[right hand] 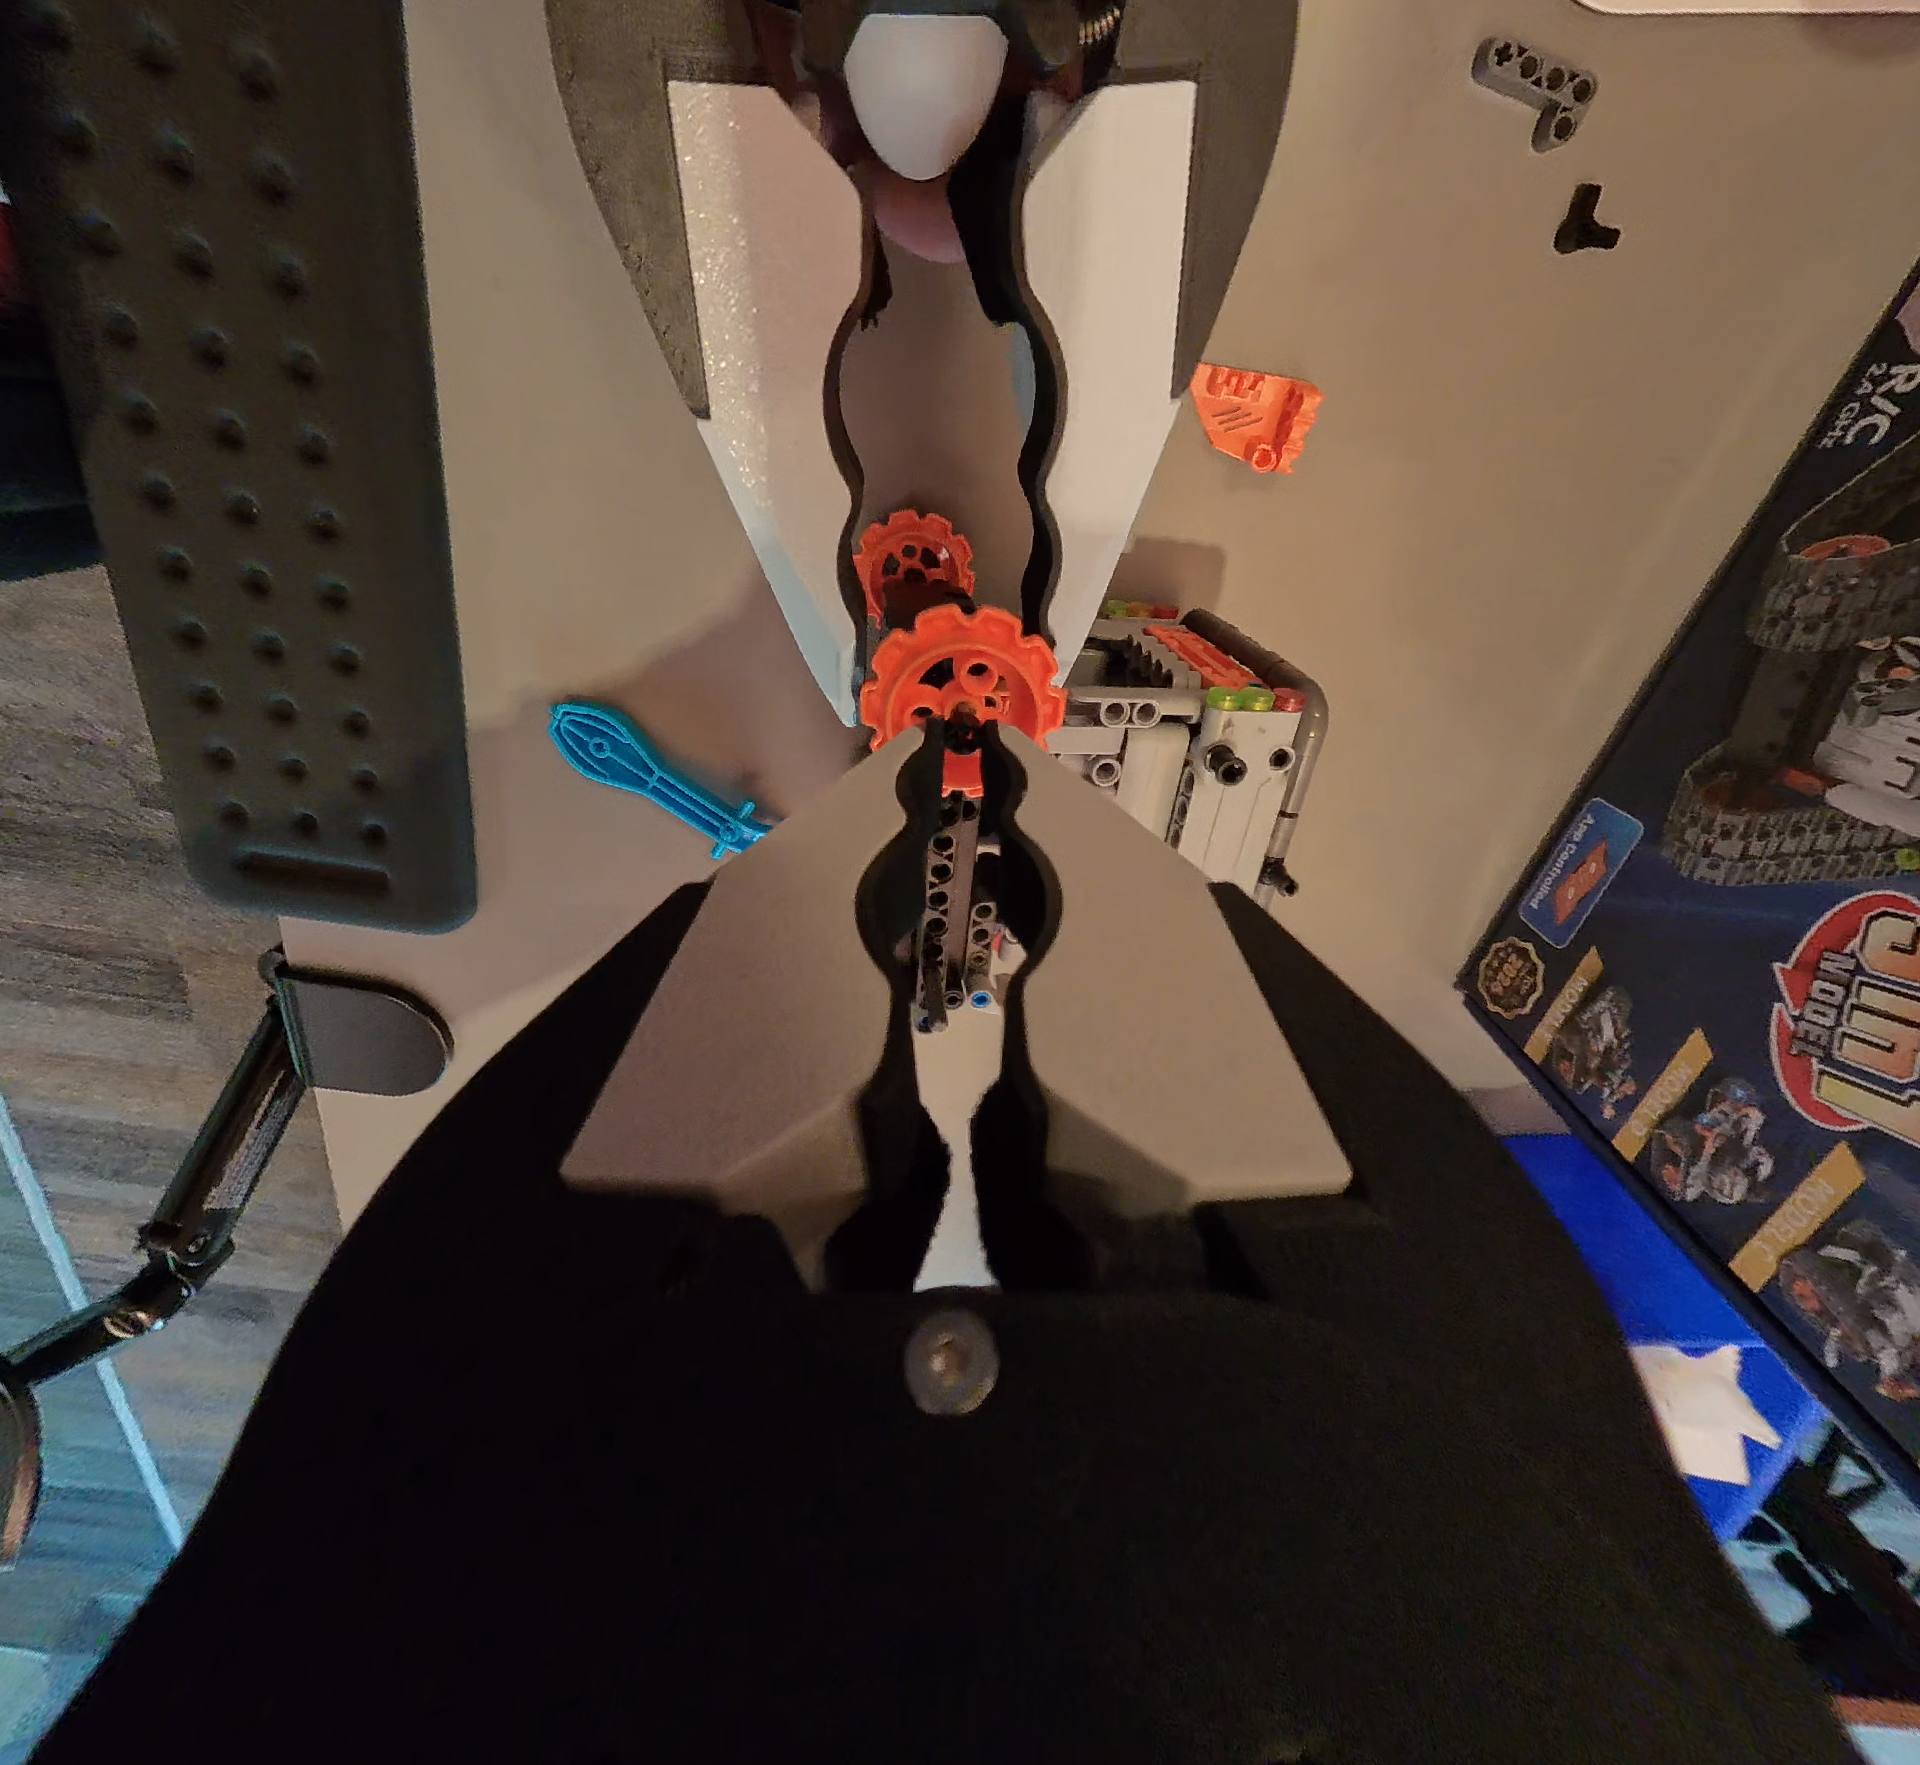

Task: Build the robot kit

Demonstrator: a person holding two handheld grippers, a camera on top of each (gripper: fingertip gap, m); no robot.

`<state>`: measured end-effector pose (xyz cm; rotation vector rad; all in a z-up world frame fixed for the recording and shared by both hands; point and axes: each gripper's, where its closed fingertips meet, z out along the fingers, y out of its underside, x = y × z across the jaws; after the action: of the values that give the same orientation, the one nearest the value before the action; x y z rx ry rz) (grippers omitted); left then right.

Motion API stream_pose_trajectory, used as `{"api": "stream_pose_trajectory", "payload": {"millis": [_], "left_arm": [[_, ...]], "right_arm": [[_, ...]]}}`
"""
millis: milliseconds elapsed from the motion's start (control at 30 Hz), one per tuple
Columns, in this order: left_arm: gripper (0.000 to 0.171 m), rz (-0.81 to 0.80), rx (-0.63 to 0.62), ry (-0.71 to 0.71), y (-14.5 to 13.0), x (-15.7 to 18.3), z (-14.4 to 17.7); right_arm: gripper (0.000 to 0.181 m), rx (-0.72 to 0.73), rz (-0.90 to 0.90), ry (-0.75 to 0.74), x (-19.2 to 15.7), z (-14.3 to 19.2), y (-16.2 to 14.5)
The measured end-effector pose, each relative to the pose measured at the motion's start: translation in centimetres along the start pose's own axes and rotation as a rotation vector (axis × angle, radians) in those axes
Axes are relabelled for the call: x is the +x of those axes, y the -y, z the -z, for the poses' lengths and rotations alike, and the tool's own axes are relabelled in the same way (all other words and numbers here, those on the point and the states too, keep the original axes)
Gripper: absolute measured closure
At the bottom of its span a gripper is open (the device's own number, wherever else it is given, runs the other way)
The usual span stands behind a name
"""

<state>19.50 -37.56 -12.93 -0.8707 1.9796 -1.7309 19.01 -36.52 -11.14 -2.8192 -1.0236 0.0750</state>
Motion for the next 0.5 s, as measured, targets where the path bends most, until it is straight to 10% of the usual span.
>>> {"api": "stream_pose_trajectory", "payload": {"millis": [367, 500], "left_arm": [[0.157, -0.119, -0.02, 0.078, 0.19, 0.21, 0.11], [0.126, -0.091, 0.004, 0.025, 0.63, 0.46, 0.3]], "right_arm": [[0.177, 0.061, -0.1, 0.008, -0.34, 0.37, 0.09], [0.177, 0.095, -0.132, -0.012, -0.15, 0.92, -0.34]]}}
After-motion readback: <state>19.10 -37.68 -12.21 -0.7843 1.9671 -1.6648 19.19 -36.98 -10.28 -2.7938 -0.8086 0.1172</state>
